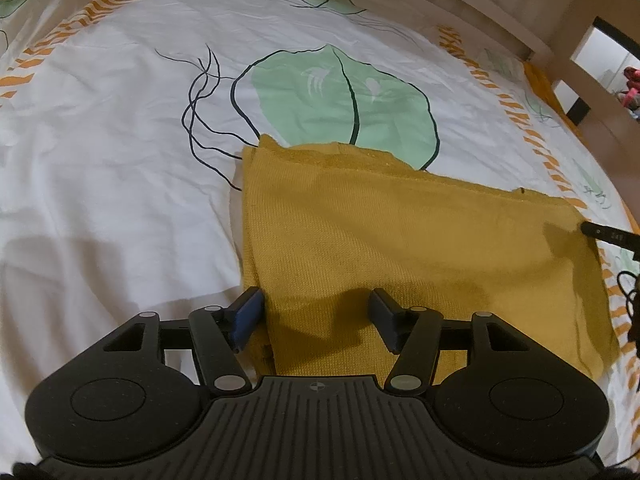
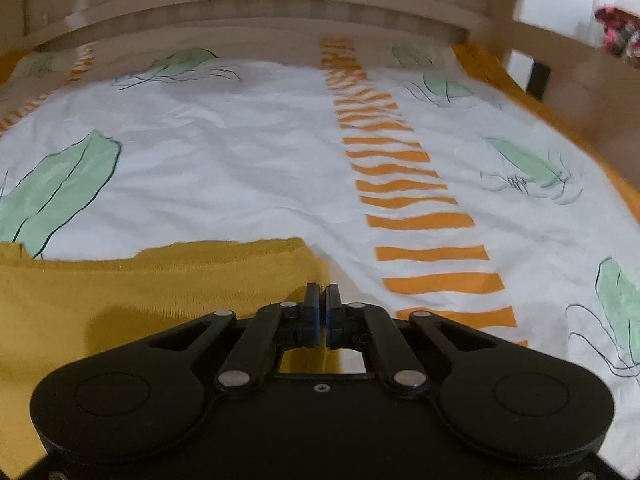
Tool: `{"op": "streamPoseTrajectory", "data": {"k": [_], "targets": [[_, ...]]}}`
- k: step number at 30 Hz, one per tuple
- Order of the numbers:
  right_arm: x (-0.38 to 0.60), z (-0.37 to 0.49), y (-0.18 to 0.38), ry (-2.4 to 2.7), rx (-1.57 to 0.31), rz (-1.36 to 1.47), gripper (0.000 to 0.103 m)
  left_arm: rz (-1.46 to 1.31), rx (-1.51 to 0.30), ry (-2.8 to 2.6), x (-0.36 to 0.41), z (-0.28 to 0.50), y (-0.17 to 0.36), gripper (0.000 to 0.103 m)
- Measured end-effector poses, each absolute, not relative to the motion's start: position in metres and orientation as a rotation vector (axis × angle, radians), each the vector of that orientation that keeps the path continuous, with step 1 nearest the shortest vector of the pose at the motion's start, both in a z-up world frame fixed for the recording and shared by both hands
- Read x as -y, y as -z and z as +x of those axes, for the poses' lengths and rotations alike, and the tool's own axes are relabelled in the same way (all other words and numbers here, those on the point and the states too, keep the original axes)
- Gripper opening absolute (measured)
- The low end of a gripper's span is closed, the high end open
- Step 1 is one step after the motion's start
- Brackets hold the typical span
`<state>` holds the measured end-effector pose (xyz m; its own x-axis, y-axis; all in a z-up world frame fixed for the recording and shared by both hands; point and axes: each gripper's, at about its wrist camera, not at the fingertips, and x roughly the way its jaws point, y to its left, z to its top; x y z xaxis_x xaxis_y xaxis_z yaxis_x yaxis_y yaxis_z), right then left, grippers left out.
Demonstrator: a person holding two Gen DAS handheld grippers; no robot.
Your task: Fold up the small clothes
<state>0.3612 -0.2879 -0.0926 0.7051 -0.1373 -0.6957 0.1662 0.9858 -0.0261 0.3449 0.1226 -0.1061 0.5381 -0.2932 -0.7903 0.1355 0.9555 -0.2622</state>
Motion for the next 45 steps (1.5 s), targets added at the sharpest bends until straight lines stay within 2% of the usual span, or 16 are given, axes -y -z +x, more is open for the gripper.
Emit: {"op": "streamPoseTrajectory", "data": {"k": [5, 8, 9, 10, 12, 15, 20, 27, 32, 35, 41, 45], "targets": [[0.286, 0.368, 0.099, 0.134, -0.825, 0.035, 0.01, -0.173, -0.973, 0.256, -0.122, 0.346, 0.106, 0.058], [0.283, 0.356, 0.087, 0.15, -0.755, 0.073, 0.035, -0.182, -0.973, 0.254, -0.123, 0.346, 0.105, 0.058], [0.278, 0.351, 0.081, 0.141, -0.733, 0.075, 0.052, -0.186, -0.973, 0.254, -0.123, 0.346, 0.105, 0.059], [0.274, 0.347, 0.077, 0.125, -0.715, 0.072, 0.061, -0.188, -0.973, 0.254, -0.123, 0.346, 0.105, 0.059], [0.254, 0.333, 0.065, 0.053, -0.677, 0.047, 0.067, -0.188, -0.973, 0.257, -0.122, 0.346, 0.106, 0.063], [0.219, 0.319, 0.057, -0.059, -0.673, -0.02, 0.083, -0.191, -0.971, 0.265, -0.121, 0.346, 0.106, 0.068], [0.16, 0.305, 0.066, -0.173, -0.686, -0.175, 0.086, -0.188, -0.965, 0.271, -0.117, 0.346, 0.107, 0.074], [0.121, 0.298, 0.109, -0.171, -0.746, -0.377, 0.087, -0.187, -0.959, 0.3, -0.115, 0.345, 0.109, 0.087], [0.125, 0.285, 0.109, -0.142, -0.75, -0.303, 0.087, -0.173, -0.96, 0.301, -0.112, 0.344, 0.108, 0.088], [0.125, 0.276, 0.111, -0.136, -0.754, -0.307, 0.093, -0.177, -0.958, 0.297, -0.113, 0.344, 0.108, 0.088], [0.123, 0.257, 0.102, -0.144, -0.691, -0.273, 0.093, -0.186, -0.958, 0.299, -0.113, 0.343, 0.107, 0.088], [0.121, 0.28, 0.1, -0.108, -0.701, -0.289, 0.094, -0.174, -0.959, 0.299, -0.111, 0.344, 0.107, 0.089]]}}
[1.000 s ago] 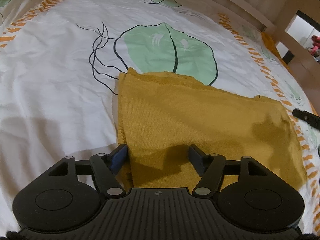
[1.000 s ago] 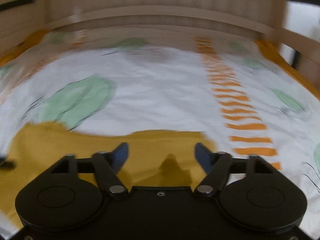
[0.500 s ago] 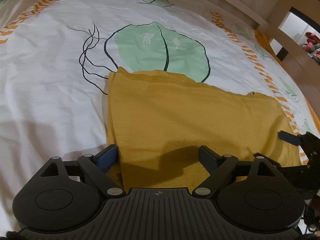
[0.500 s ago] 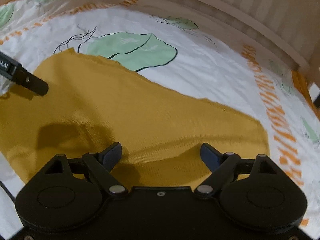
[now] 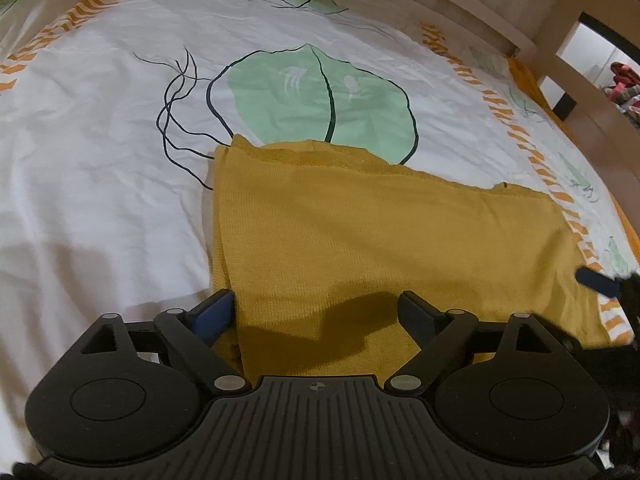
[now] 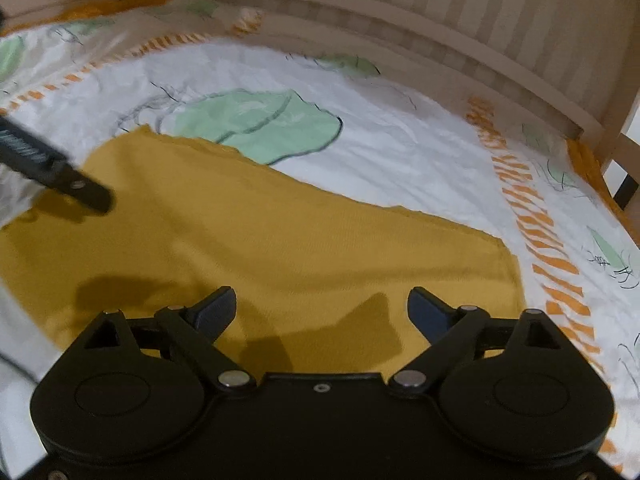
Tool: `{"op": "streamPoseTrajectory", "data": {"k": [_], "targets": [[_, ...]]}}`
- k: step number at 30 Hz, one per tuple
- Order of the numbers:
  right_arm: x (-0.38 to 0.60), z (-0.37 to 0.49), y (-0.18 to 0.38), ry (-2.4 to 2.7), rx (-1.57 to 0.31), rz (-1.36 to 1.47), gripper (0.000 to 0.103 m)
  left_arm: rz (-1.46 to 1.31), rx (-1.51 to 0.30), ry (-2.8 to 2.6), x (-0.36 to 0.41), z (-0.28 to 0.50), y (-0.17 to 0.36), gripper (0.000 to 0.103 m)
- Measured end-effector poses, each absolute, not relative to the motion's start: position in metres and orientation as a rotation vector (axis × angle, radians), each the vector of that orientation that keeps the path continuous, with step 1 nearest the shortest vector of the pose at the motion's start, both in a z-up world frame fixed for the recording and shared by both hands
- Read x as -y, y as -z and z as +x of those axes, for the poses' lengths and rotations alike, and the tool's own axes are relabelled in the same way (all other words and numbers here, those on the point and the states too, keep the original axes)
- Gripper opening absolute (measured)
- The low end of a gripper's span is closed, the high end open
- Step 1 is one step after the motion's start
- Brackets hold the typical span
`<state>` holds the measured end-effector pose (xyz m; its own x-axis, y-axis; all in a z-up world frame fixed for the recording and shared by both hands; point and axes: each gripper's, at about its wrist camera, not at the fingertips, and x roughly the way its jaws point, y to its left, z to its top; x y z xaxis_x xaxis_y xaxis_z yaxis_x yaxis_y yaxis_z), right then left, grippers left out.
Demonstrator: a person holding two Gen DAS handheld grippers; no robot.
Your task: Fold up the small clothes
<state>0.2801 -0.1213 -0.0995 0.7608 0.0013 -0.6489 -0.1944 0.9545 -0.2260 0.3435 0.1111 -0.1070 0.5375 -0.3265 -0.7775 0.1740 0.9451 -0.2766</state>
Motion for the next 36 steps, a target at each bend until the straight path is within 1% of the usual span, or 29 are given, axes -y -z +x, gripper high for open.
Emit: {"op": "streamPoseTrajectory", "data": {"k": [2, 3, 6, 8, 10, 16, 22, 26, 30, 32, 36], "targets": [[0.123, 0.301, 0.108, -0.081, -0.742, -0.288, 0.095, -0.175, -0.96, 0.301, -0.111, 0.344, 0.107, 0.089], [0.127, 0.308, 0.112, -0.076, -0.76, -0.26, 0.101, -0.176, -0.961, 0.301, -0.111, 0.344, 0.107, 0.089], [0.14, 0.322, 0.113, -0.061, -0.793, -0.133, 0.101, -0.176, -0.963, 0.305, -0.112, 0.343, 0.107, 0.089], [0.142, 0.319, 0.108, -0.053, -0.777, -0.107, 0.101, -0.18, -0.965, 0.305, -0.112, 0.343, 0.107, 0.089], [0.139, 0.318, 0.105, -0.038, -0.759, -0.133, 0.101, -0.182, -0.967, 0.301, -0.112, 0.343, 0.107, 0.089], [0.13, 0.35, 0.111, -0.003, -0.793, -0.187, 0.101, -0.163, -0.967, 0.305, -0.109, 0.341, 0.107, 0.089], [0.127, 0.384, 0.111, 0.024, -0.822, -0.176, 0.101, -0.173, -0.971, 0.306, -0.11, 0.342, 0.107, 0.089], [0.133, 0.399, 0.116, 0.024, -0.852, -0.12, 0.102, -0.171, -0.972, 0.303, -0.109, 0.342, 0.106, 0.089], [0.14, 0.396, 0.105, 0.007, -0.824, -0.088, 0.102, -0.188, -0.965, 0.308, -0.109, 0.34, 0.101, 0.09], [0.149, 0.384, 0.096, -0.02, -0.776, -0.051, 0.102, -0.198, -0.95, 0.314, -0.109, 0.338, 0.098, 0.09], [0.182, 0.356, 0.082, -0.041, -0.743, 0.036, 0.102, -0.193, -0.907, 0.322, -0.105, 0.332, 0.088, 0.09]]}}
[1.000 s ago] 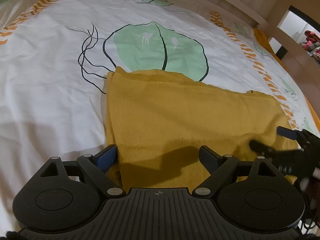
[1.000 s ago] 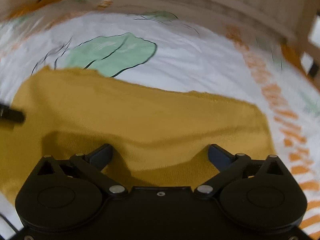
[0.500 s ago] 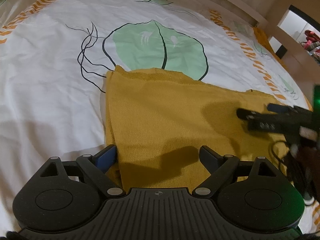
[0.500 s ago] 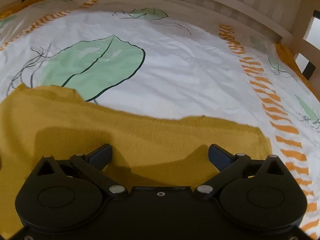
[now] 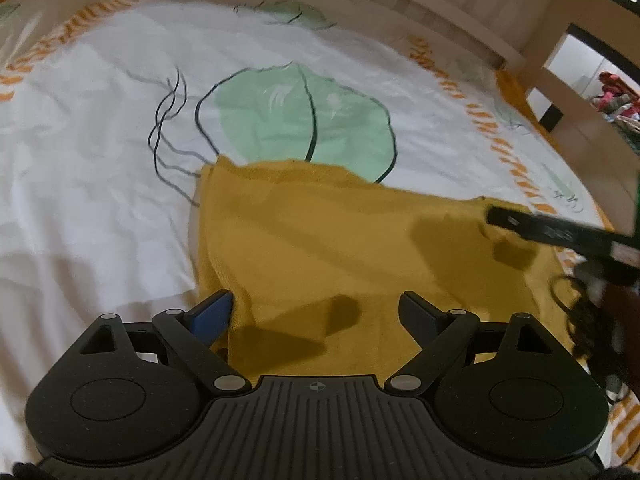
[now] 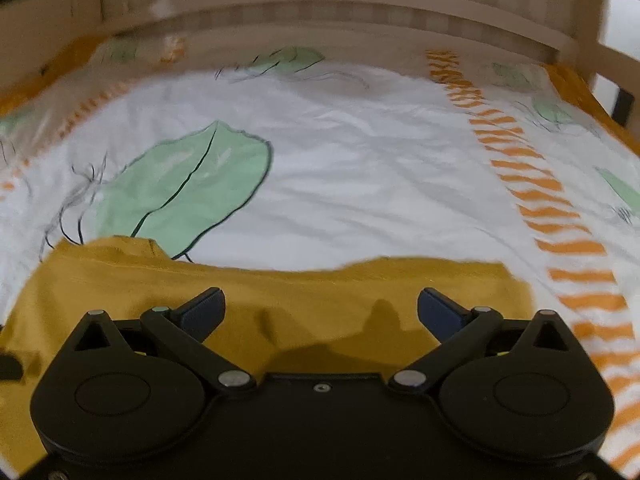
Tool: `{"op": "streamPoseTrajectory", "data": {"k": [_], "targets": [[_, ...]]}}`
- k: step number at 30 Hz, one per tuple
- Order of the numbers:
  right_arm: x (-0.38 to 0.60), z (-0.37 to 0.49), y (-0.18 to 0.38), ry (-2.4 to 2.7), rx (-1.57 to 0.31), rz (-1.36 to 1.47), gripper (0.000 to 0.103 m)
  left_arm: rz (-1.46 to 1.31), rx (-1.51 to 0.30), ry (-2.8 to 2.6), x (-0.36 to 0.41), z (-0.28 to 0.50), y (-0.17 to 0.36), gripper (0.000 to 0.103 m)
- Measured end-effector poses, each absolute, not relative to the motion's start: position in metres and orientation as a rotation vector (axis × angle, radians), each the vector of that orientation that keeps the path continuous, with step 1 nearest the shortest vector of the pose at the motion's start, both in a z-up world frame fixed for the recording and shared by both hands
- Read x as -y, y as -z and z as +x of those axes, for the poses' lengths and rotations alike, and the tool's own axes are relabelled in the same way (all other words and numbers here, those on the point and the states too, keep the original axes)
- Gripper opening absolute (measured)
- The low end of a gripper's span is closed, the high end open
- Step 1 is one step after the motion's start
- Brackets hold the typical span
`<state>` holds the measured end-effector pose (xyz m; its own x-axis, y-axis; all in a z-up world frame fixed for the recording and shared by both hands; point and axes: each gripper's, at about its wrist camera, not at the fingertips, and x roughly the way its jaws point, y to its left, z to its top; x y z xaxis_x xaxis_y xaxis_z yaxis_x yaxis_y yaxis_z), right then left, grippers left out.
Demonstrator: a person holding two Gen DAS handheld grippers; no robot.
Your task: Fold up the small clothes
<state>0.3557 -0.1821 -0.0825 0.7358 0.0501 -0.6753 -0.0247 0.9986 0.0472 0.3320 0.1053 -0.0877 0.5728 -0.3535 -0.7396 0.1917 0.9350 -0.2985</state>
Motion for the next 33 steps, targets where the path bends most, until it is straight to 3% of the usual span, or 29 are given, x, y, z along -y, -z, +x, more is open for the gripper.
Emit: {"op": "streamPoseTrajectory", "data": {"k": [14, 25, 29, 33], "targets": [[0.314, 0.292, 0.113, -0.054, -0.87, 0.372, 0.103, -0.156, -0.89, 0.325, -0.082, 0.329, 0.092, 0.09], [0.326, 0.301, 0.139, -0.327, -0.76, 0.653, 0.103, -0.226, -0.938, 0.228, -0.084, 0.333, 0.114, 0.099], [0.327, 0.295, 0.141, -0.367, -0.736, 0.626, 0.103, -0.125, -1.005, 0.212, -0.068, 0.338, 0.11, 0.102], [0.317, 0.302, 0.134, -0.368, -0.783, 0.532, 0.103, -0.293, -1.011, 0.156, -0.07, 0.34, 0.092, 0.101]]}}
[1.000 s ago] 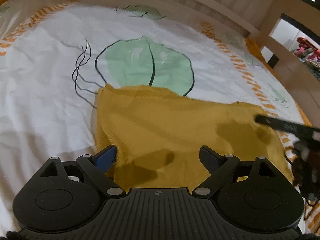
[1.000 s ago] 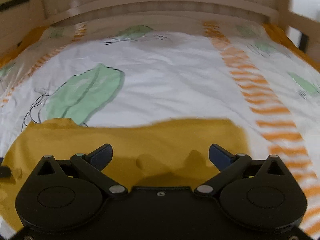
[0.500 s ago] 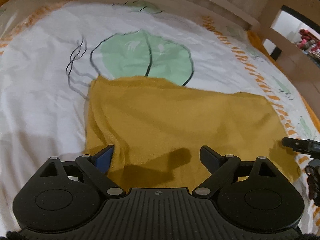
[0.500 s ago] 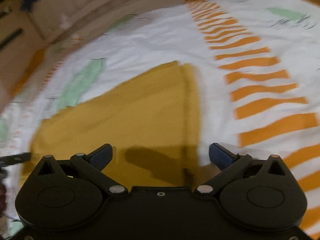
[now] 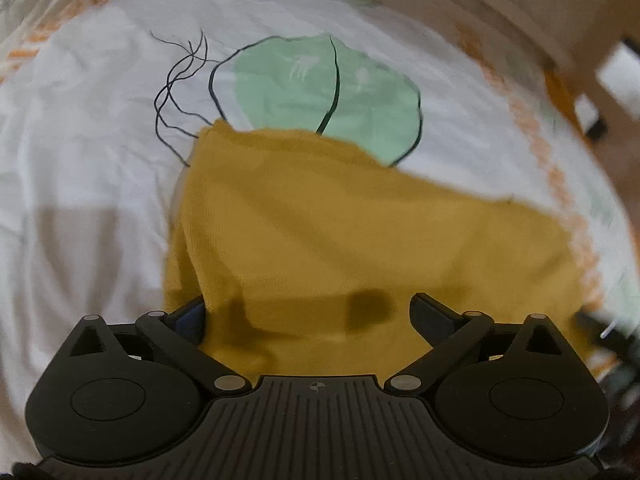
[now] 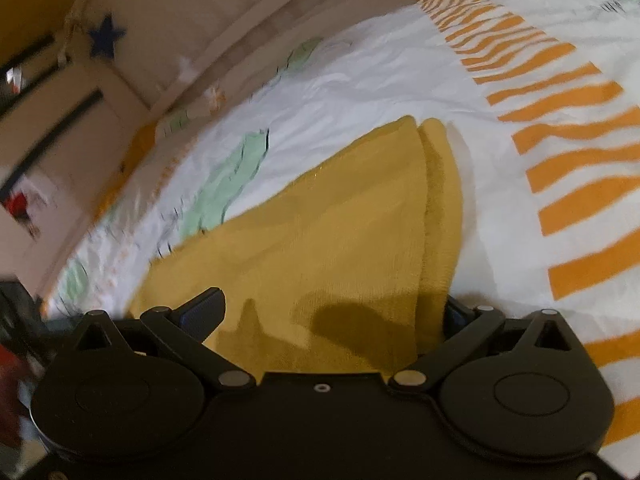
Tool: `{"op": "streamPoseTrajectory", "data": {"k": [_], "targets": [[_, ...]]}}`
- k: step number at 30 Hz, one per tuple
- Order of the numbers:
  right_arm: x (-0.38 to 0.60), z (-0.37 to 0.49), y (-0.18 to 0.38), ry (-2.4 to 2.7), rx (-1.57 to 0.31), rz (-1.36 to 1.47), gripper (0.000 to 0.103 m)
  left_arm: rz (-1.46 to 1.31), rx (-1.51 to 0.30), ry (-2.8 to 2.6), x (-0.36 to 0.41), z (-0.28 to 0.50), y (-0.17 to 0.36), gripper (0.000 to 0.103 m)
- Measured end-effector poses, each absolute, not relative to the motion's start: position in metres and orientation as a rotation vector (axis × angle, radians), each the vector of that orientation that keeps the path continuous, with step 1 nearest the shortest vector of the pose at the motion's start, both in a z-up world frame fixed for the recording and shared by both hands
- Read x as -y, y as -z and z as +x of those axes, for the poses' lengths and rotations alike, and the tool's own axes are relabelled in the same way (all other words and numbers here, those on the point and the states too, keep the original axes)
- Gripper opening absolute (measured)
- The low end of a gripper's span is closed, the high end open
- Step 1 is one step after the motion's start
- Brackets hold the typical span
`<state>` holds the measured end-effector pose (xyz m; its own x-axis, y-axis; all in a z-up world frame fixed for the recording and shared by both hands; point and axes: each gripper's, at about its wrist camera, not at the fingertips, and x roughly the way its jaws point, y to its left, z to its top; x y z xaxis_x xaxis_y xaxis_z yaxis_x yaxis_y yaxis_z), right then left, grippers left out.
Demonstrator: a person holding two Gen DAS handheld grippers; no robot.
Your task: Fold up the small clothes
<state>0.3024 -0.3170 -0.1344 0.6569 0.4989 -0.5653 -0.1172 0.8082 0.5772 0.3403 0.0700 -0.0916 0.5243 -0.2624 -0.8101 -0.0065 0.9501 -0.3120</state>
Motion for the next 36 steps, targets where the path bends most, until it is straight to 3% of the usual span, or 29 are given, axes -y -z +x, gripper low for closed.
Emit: {"op": "streamPoseTrajectory", "data": {"k": [6, 14, 20, 36], "targets": [[0.307, 0.3, 0.132, -0.382, -0.803, 0.418, 0.103, -0.24, -0.98, 0.137, -0.023, 0.368, 0.07, 0.101], [0.314, 0.3, 0.133, -0.389, -0.813, 0.461, 0.103, -0.114, -0.976, 0.092, 0.036, 0.408, 0.083, 0.101], [0.317, 0.301, 0.133, -0.394, -0.819, 0.484, 0.103, -0.01, -1.018, 0.021, 0.051, 0.426, 0.119, 0.103], [0.319, 0.302, 0.135, -0.404, -0.807, 0.489, 0.103, 0.03, -0.996, 0.027, 0.053, 0.418, 0.109, 0.102]]}}
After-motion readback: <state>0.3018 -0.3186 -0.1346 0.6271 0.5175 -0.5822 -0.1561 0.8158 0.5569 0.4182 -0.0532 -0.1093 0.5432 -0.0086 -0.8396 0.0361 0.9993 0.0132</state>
